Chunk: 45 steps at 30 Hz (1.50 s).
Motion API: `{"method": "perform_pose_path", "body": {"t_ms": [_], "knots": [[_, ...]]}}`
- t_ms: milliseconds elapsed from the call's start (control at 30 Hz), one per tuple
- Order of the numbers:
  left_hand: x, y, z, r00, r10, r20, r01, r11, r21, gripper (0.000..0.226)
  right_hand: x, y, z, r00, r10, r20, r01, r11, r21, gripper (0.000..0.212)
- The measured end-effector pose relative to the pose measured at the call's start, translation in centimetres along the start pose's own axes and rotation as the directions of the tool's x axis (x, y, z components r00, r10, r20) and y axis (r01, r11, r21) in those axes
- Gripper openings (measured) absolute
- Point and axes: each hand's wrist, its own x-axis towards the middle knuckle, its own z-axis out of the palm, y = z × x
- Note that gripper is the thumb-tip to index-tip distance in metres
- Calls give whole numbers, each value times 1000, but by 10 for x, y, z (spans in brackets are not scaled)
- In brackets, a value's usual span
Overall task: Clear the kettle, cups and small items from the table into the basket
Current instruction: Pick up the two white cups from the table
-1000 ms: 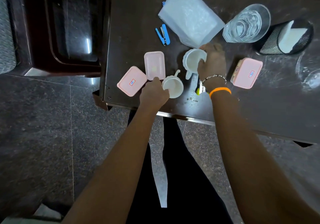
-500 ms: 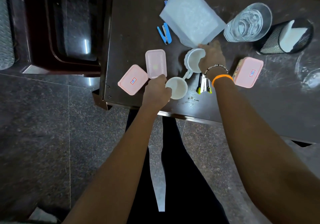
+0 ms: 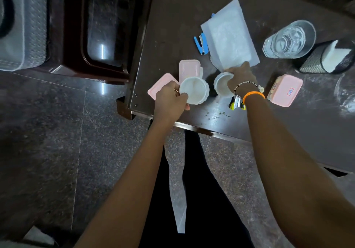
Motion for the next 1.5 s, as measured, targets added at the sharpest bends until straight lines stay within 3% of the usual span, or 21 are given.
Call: {"method": "perform_pose_path", "body": {"t_ms": [233,433,567,767,867,1000,1133,1200,1233,1367,1500], "knots": [[-8,-6,-34,999,-27,-39,24,997,-70,12,-13,-10,-11,999,-33,8,32,998,60,42],[-14,-14,-81,988,-44,-147,17,984,-180,6,-42,-53,-23,980,-188,-67,192,980,55,51],[-24,-15,-123,959,-50,-279,-33,958,-283,9,-67,-103,-30,952,-282,-121,300,938,172,44],[-37,-22,-209,872,-105,-478,-144,878,-456,9,-112,-224,-33,883,-445,-149,457,747,483,31],[-37,-26,-248,822,-128,-555,-206,841,-499,9,-127,-281,-31,879,-466,-100,408,629,662,31],[-27,-37,-297,742,-132,-658,-248,857,-452,12,-135,-354,-19,868,-482,-116,400,541,740,34],[1,-49,-334,746,-117,-656,-157,926,-343,12,-119,-410,2,850,-479,-220,504,614,608,24],[18,-51,-342,757,-109,-645,-62,970,-236,10,-104,-425,10,810,-516,-279,586,739,333,15],[26,-52,-346,767,-109,-633,-10,983,-182,10,-97,-431,14,795,-529,-298,592,783,191,23],[54,-57,-351,823,-120,-556,169,985,38,27,-80,-448,26,792,-559,-245,561,825,-70,34],[67,-62,-347,855,-111,-506,234,955,185,28,-71,-455,36,809,-569,-146,536,816,-215,39]]}}
